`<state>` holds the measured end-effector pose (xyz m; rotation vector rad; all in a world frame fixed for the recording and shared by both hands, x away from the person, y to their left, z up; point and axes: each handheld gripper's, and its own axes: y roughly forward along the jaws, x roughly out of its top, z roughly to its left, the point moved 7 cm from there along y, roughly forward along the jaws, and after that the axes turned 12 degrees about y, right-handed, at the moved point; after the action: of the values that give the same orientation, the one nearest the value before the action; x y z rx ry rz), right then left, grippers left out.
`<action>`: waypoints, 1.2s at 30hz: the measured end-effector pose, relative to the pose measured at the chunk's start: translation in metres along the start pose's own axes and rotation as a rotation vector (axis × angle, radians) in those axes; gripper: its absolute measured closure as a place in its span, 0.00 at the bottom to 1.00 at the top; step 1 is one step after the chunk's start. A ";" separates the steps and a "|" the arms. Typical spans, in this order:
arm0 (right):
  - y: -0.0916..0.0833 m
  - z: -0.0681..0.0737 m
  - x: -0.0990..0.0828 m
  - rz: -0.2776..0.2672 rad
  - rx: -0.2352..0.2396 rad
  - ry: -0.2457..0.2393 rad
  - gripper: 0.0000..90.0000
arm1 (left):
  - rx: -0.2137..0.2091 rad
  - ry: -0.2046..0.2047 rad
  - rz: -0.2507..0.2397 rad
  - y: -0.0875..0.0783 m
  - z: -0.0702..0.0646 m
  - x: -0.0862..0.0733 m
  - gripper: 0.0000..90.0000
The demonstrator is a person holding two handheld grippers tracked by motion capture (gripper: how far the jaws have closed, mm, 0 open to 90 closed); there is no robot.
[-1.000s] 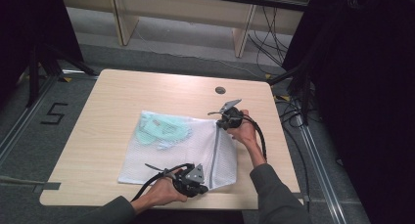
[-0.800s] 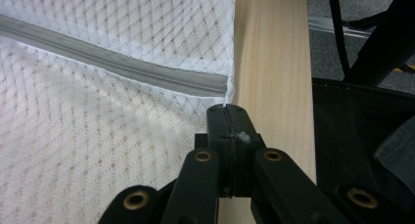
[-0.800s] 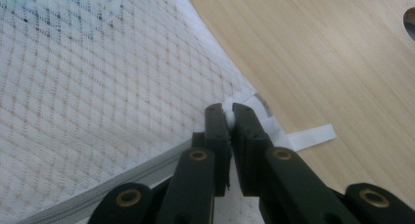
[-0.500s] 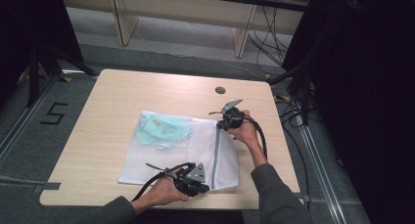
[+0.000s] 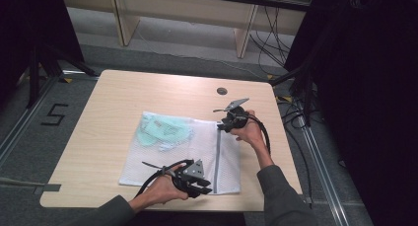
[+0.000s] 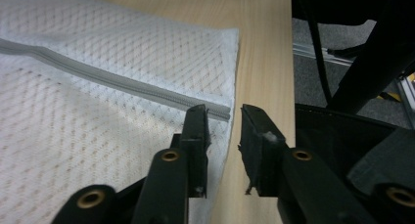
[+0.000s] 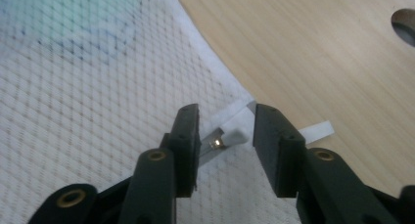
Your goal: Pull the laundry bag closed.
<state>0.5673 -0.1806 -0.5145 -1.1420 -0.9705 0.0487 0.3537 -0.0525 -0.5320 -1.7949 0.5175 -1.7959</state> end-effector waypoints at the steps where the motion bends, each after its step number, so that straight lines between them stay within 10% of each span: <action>1: -0.002 0.000 0.002 -0.020 -0.004 -0.012 0.66 | 0.002 -0.006 -0.005 -0.002 0.001 0.000 0.76; 6: -0.014 0.009 0.005 -0.030 0.016 0.036 0.62 | 0.031 -0.021 -0.019 -0.015 0.008 0.001 0.70; 9: -0.019 0.009 0.010 -0.077 0.018 -0.034 0.62 | 0.060 -0.026 -0.029 -0.025 0.014 0.002 0.67; 36: -0.051 0.047 -0.009 -0.139 0.029 -0.023 0.47 | 0.313 -0.155 -0.034 -0.109 0.059 -0.040 0.42</action>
<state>0.5087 -0.1740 -0.4772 -1.0466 -1.0640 -0.0366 0.3995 0.0638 -0.4935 -1.7120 0.1358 -1.6375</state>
